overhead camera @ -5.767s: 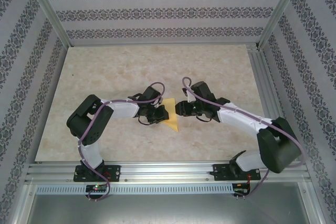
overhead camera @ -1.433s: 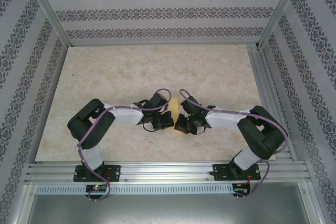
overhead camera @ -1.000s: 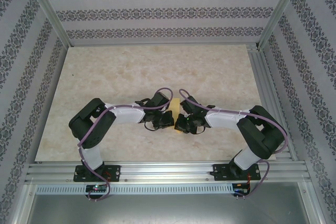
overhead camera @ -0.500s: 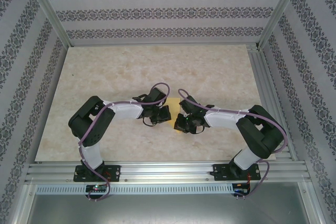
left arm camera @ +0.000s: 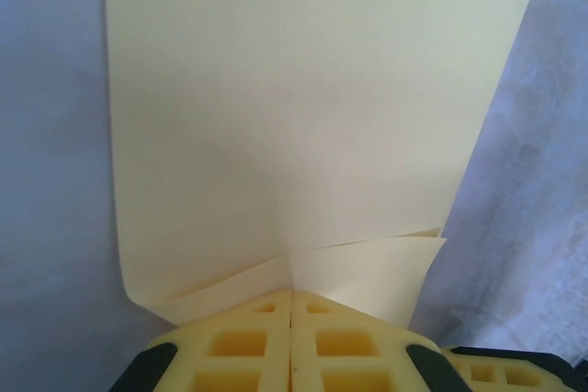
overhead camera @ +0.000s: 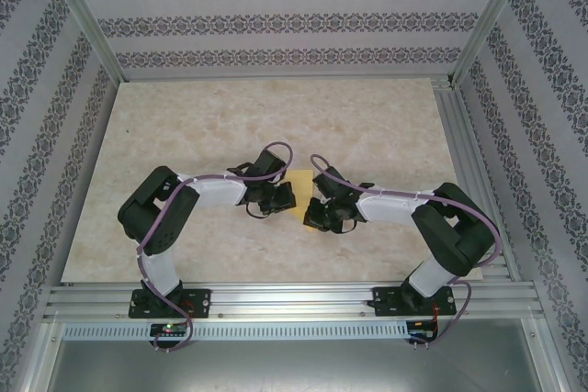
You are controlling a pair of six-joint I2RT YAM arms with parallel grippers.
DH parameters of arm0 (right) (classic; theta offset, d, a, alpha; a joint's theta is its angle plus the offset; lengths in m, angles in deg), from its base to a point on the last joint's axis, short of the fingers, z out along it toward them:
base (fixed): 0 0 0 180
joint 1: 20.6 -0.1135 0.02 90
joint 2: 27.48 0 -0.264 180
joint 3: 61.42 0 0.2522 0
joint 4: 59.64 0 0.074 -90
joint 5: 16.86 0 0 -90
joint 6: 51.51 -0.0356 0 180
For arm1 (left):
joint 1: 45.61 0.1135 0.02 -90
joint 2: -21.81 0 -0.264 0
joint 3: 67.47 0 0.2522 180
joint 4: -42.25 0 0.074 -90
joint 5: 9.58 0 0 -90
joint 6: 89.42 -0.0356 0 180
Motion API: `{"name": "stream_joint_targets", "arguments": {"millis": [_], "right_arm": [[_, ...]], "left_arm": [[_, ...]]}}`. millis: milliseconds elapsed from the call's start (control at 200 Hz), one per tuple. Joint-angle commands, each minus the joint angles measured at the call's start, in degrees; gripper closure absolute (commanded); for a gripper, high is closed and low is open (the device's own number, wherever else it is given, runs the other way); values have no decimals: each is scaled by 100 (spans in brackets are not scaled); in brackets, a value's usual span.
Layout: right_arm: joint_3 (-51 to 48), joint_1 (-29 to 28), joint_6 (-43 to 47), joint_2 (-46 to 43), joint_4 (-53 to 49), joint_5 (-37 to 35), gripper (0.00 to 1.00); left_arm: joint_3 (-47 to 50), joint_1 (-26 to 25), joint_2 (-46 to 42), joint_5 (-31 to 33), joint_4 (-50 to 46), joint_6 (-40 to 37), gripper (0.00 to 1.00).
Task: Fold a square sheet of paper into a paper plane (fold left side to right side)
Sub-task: Third fold the triangle at the center of the table.
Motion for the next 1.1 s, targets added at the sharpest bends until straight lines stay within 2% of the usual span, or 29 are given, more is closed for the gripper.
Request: {"name": "stream_joint_targets", "arguments": {"millis": [0, 904, 1099], "right_arm": [[-208, -95, 64, 292, -842, -350, 90], [-107, -102, 180, 287, -868, -284, 89], [57, -98, 327, -45, -674, -339, 88]], "left_arm": [[61, 386, 210, 865, -289, -223, 90], [-175, 1302, 321, 769, -481, -711, 89], [-331, 1515, -46, 734, -743, -899, 84]]}}
